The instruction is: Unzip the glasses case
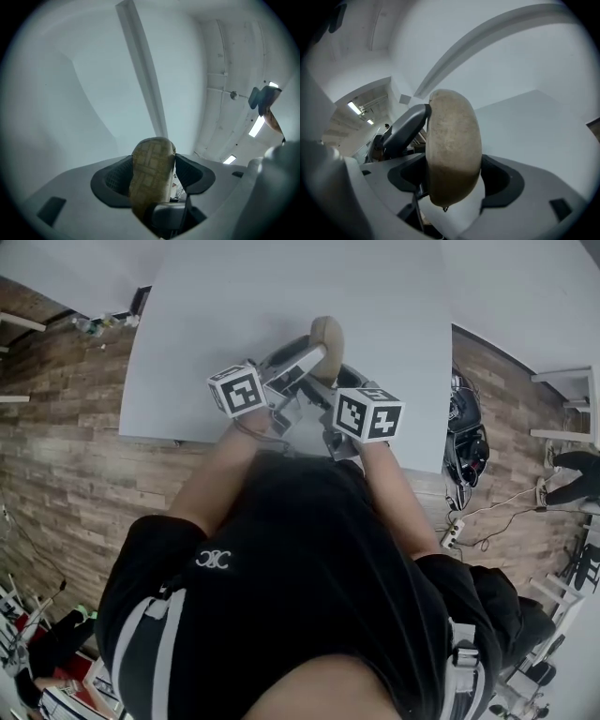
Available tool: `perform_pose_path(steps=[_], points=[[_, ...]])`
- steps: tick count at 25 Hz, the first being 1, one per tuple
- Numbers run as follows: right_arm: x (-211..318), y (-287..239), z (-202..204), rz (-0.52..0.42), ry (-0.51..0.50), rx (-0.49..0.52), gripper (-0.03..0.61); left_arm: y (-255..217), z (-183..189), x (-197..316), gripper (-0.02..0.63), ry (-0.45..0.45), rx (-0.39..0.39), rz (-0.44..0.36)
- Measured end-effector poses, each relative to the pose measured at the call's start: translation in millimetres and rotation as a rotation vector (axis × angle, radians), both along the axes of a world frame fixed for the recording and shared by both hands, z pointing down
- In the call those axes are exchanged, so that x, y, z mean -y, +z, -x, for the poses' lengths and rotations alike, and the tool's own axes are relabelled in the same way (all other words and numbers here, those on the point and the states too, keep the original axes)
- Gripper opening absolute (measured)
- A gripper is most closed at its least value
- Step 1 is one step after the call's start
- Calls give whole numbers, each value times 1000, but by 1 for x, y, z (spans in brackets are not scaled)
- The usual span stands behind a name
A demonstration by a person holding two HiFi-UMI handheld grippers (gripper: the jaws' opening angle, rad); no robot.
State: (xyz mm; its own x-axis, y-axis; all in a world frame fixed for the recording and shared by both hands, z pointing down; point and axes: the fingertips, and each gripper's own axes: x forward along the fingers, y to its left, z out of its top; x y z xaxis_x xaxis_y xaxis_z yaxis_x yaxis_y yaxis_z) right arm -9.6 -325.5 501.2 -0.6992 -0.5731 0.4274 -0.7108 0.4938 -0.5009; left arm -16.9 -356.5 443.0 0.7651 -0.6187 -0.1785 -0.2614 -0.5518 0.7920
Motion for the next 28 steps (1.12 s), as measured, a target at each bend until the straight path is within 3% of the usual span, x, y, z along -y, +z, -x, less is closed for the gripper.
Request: perform_pose_path(steps=[4, 7, 11, 14, 16, 17, 18, 19, 21, 25, 28], points=[[1, 8, -3, 17, -8, 2, 333, 4, -2, 0, 273, 38, -21, 22], [4, 15, -10, -8, 6, -83, 334, 4, -5, 1, 273, 63, -31, 19], [17, 31, -32, -72, 57, -309, 334, 9, 2, 9, 273, 55, 16, 15], [23, 52, -60, -152, 63, -570, 334, 19, 10, 13, 273, 11, 57, 31], [29, 73, -71, -202, 22, -762, 334, 35, 24, 19, 256, -48, 143, 75], [32, 85, -73, -211, -5, -840, 334, 46, 34, 23, 173, -85, 215, 107], [34, 97, -74, -214, -33, -904, 334, 58, 42, 26, 51, -114, 297, 138], [34, 107, -75, -214, -63, -958, 334, 68, 47, 26, 5, -122, 374, 155], [33, 121, -76, -216, -123, -1057, 334, 79, 49, 21, 3, -90, 471, 150], [29, 147, -64, -202, -259, -1231, 334, 85, 64, 17, 5, -97, 448, 173], [17, 156, -42, -170, -370, -1185, 334, 89, 77, 20, 4, -122, 439, 194]])
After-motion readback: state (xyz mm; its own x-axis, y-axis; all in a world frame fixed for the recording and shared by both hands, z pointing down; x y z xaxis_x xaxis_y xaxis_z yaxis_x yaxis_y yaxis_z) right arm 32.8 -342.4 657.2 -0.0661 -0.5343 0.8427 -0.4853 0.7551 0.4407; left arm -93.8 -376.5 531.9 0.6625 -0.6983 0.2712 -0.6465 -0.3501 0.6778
